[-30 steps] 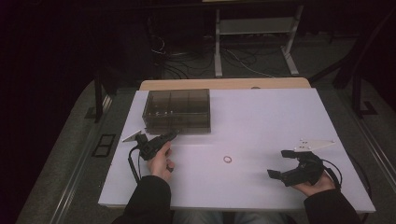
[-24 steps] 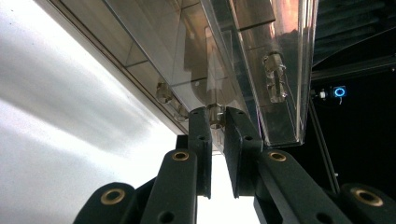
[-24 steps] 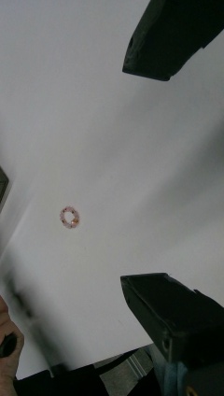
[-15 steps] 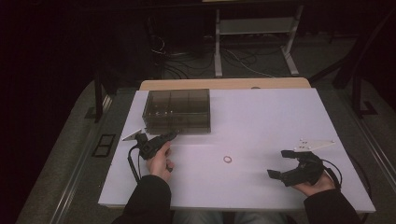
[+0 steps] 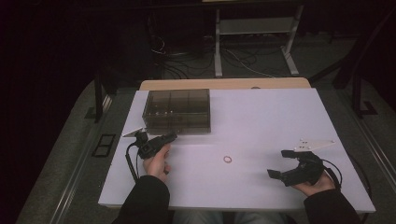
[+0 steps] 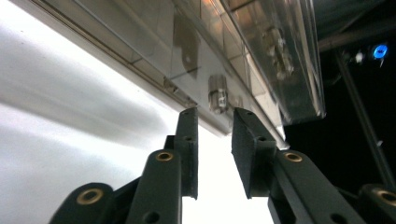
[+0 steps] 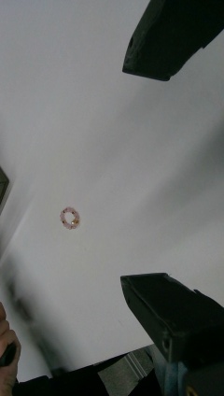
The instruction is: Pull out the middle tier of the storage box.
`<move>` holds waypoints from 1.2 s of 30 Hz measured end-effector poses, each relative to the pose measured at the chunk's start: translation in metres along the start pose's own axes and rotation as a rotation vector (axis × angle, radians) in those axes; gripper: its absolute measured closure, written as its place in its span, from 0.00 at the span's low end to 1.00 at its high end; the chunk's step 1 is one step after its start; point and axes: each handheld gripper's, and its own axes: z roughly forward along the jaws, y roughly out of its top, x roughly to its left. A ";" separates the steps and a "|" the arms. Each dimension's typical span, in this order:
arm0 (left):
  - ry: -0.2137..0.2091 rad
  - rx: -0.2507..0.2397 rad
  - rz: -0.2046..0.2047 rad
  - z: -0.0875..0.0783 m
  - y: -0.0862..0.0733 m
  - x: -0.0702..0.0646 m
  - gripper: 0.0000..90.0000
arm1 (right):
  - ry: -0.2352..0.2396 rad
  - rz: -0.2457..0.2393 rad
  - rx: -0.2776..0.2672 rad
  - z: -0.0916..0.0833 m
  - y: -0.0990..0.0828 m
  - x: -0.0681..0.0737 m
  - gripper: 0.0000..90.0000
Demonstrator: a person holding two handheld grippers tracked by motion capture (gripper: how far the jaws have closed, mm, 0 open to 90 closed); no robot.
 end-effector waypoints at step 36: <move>0.058 0.222 0.435 -0.025 0.019 -0.032 0.59 | -0.003 0.001 0.014 0.000 0.000 0.000 0.00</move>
